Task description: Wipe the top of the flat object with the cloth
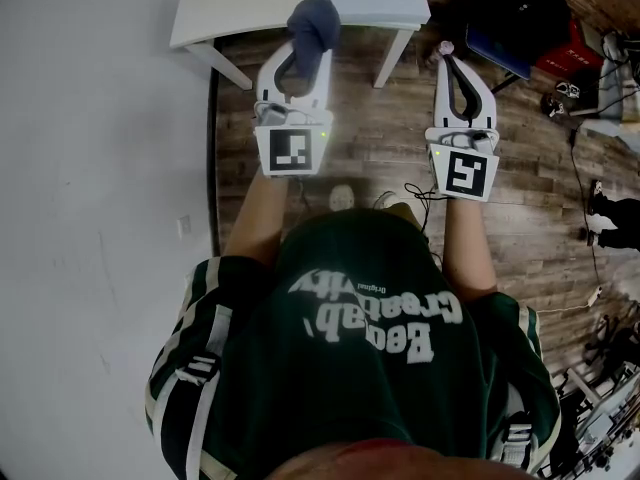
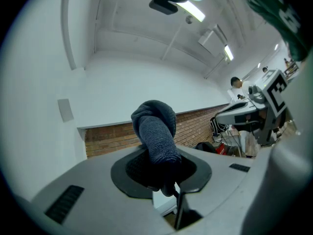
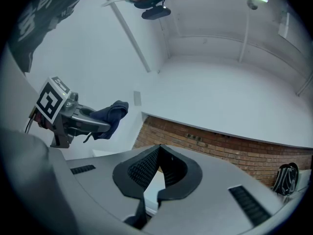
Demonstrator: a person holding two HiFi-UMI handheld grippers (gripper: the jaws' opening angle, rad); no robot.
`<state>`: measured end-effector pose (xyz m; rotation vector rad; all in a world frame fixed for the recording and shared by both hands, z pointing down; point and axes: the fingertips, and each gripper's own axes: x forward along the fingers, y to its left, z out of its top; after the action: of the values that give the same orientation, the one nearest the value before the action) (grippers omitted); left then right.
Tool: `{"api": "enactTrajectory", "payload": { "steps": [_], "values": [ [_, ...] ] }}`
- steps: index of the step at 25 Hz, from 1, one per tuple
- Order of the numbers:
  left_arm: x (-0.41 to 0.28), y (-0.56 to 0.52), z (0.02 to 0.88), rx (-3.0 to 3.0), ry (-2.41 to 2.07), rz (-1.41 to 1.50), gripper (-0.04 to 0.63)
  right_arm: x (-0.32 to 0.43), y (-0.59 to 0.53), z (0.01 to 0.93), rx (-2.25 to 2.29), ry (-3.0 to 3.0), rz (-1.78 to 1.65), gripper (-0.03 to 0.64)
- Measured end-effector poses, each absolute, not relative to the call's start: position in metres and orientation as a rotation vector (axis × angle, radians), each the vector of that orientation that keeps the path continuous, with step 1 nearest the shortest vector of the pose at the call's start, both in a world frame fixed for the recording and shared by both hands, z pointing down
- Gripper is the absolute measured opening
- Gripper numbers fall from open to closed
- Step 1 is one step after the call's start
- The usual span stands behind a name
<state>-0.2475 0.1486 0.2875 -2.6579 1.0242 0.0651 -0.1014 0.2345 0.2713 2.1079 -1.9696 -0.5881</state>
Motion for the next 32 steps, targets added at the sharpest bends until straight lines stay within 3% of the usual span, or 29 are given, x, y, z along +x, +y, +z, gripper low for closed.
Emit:
{"api": "enactTrajectory", "payload": {
  "steps": [20, 32],
  "values": [
    [-0.259, 0.135, 0.287, -2.667, 0.997, 0.096, 0.076, -0.115, 0.224, 0.274, 2.125, -1.954, -0.583, -0.009],
    [-0.219, 0.081, 0.292, -2.664, 1.007, 0.094, 0.075, -0.080, 0.164, 0.279, 2.097, -1.989, -0.578, -0.009]
  ]
}}
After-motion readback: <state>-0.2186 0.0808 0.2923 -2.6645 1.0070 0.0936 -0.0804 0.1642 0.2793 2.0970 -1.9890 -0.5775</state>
